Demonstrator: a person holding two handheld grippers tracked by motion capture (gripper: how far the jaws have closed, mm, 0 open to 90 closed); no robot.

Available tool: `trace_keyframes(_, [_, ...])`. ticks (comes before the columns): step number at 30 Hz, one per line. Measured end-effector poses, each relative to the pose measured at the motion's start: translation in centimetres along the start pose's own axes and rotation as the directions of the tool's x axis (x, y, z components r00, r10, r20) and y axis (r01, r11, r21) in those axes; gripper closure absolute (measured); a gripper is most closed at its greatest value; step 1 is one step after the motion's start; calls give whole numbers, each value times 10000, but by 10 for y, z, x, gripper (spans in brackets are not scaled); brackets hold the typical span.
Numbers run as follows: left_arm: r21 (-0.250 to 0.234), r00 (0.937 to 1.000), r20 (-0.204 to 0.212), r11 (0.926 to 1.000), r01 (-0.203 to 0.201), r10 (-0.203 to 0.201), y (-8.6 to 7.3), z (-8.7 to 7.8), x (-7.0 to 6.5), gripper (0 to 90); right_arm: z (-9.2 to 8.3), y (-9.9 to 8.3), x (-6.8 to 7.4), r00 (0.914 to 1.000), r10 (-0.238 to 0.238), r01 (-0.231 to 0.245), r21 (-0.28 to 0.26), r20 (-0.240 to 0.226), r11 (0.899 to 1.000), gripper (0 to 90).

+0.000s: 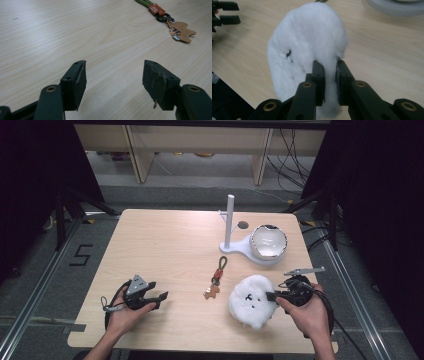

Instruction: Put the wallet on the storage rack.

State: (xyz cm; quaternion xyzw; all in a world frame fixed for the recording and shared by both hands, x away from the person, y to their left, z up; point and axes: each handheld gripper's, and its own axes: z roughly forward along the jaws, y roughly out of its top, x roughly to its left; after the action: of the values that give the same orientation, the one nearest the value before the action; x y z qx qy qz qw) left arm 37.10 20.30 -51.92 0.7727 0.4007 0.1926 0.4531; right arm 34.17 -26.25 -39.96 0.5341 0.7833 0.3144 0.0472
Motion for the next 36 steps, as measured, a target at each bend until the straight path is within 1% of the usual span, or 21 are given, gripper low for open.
trace_keyframes(3, [-6,10000,-14,10000,2,-2,0,0,0,352,-4,0,0,9998,133,-129,-204,179,9997,808])
trace_keyframes(4, [4,10000,-25,10000,-2,2,0,0,0,352,-5,0,-1,9999,110,-106,-277,124,9996,809])
trace_keyframes(5, [32,10000,-46,10000,-7,7,0,0,0,352,-7,1,-3,9998,-73,87,-724,199,9973,809])
trace_keyframes(7, [4,10000,-1,10000,23,-23,0,0,0,352,-8,1,-4,9999,-68,78,-790,118,9968,809])
trace_keyframes(8, [-32,10000,31,10000,69,-69,1,0,-1,352,-10,1,-4,9999,12,2,-1156,120,9933,809])
trace_keyframes(11, [-65,10000,65,10000,66,-65,1,0,-1,351,-12,2,-5,9998,102,-78,-1228,189,9924,808])
trace_keyframes(12, [-66,10000,70,10000,56,-55,1,0,-1,351,-13,2,-6,9999,-12,31,-1405,134,9901,808])
trace_keyframes(15, [-16,10000,20,10000,45,-45,1,0,-1,351,-16,4,-6,9997,114,-80,-1564,207,9877,808])
trace_keyframes(16, [-29,10000,23,10000,76,-76,0,0,-1,352,-17,5,-8,9997,-90,124,-1680,210,9857,808])
trace_keyframes(17, [-59,9999,27,9999,116,-115,0,1,-1,352,-17,5,-4,9986,415,-353,-1703,325,9848,808])
trace_keyframes(18, [-72,9999,18,9999,119,-119,0,1,-1,352,-18,8,-10,9993,-154,217,-1999,328,9796,809])
trace_keyframes(21, [-24,10000,0,10000,70,-70,0,1,-1,352,-20,10,-11,9991,-64,149,-2055,418,9785,809])
trace_keyframes(23, [-44,10000,-19,10000,60,-60,0,1,-1,352,-21,14,-13,9978,-184,321,-2204,640,9749,809])
trace_keyframes(25, [-46,10000,-31,10000,54,-54,0,1,-1,352,-22,15,-14,9984,-124,247,-2241,558,9743,809])
trace_keyframes(26, [-28,9999,-103,10000,41,-41,0,0,0,352,-22,18,-16,9977,-105,262,-2378,670,9710,808])
trace_keyframes(30, [-90,9998,-159,9999,77,-78,-1,1,0,352,-24,21,-18,9973,-110,285,-2468,719,9686,808])
trace_keyframes(31, [-93,9998,-161,9999,87,-88,-1,1,0,351,-24,22,-18,9965,0,212,-2537,831,9670,808])
trace_keyframes(32, [-97,9998,-152,9999,97,-99,-1,1,0,351,-25,23,-19,9961,-48,267,-2492,879,9681,808])
trace_keyframes(34, [-160,9999,-100,9998,107,-108,-1,2,0,352,-26,27,-22,9955,-96,340,-2603,944,9649,808])
trace_keyframes(35, [-143,9999,-138,9998,99,-101,-1,1,0,352,-26,27,-21,9945,177,95,-2572,1033,9663,808])
trace_keyframes(36, [-148,9999,-141,9999,69,-72,-2,1,0,352,-26,27,-21,9945,177,95,-2572,1033,9663,808])
